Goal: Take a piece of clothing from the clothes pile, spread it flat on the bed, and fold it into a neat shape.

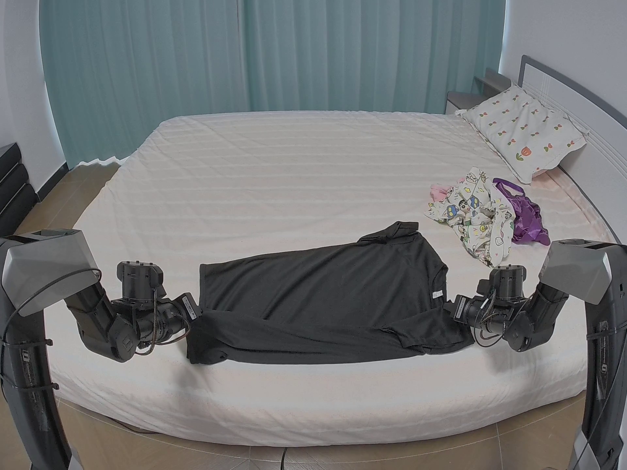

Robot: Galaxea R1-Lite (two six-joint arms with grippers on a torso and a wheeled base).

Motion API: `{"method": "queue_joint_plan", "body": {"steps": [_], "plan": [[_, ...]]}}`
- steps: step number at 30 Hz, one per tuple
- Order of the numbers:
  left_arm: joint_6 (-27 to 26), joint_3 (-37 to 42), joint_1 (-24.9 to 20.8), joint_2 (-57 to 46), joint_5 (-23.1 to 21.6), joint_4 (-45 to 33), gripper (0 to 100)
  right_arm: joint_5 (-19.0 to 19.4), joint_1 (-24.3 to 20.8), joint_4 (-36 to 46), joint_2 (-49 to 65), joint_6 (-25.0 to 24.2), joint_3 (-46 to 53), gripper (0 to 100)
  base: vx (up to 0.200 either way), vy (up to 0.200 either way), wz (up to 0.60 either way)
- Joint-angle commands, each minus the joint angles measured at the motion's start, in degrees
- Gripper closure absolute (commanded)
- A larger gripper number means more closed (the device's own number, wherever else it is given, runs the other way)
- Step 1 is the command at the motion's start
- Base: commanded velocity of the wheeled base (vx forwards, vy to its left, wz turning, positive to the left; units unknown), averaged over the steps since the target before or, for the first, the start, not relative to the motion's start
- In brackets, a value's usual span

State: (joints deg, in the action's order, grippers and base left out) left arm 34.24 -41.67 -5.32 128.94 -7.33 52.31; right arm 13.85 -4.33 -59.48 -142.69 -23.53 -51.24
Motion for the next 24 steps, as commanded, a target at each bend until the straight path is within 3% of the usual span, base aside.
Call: {"method": "queue_joint_plan", "body": {"steps": [1, 15, 24], "plan": [[-0.05, 1.15, -0.05, -1.59, 0.12, -0.01, 100, -0.05, 0.99, -1.61, 1.80, -0.11, 2.02, 100, 0.000, 0.000, 0.00], [-0.23, 10.73, 0.04, -9.41, 0.12, 0.07, 100, 0.92, 2.57, -13.21, 4.09, -1.70, 10.98, 100, 0.000, 0.000, 0.00], [-1.90, 16.62, 0.22, -11.43, 0.21, 0.16, 100, 1.36, 2.57, -13.56, 3.30, -1.70, 10.28, 100, 0.000, 0.000, 0.00]]}}
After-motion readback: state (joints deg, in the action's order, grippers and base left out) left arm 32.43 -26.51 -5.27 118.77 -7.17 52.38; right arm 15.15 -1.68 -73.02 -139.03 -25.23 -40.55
